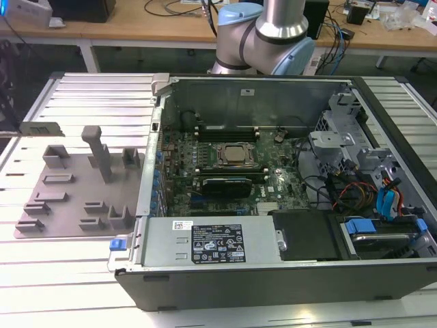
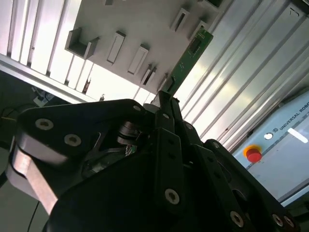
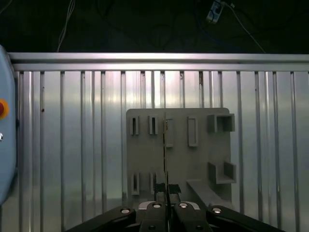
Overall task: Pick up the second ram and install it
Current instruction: 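Pick up the second ram and move it above second insertion slot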
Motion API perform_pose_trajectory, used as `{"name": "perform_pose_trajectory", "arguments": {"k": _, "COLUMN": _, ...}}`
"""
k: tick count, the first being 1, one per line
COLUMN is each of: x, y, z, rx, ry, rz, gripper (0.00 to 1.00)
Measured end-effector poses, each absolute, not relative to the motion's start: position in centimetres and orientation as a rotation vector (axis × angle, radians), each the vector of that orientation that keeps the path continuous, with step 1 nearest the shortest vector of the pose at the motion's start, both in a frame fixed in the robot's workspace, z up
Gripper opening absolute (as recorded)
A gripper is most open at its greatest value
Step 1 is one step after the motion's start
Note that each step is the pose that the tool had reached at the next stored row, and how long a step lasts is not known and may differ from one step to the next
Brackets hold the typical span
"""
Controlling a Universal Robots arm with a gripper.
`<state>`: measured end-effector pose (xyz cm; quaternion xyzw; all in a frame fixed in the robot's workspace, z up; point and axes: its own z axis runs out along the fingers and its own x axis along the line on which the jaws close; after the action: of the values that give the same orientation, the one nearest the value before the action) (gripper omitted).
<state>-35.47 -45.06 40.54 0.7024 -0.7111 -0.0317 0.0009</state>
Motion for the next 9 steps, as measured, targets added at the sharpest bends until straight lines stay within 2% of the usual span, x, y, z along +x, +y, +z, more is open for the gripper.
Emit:
{"name": "perform_pose_trajectory", "arguments": {"k": 4, "x": -35.5, "y": -45.1, "z": 42.4, "rx": 2.207, "ry": -2.234, "rz": -0.103, "gripper": 0.1}}
{"name": "perform_pose_trajectory", "arguments": {"k": 9, "x": -35.2, "y": -45.1, "z": 42.5, "rx": 2.208, "ry": -2.235, "rz": -0.106, "gripper": 0.1}}
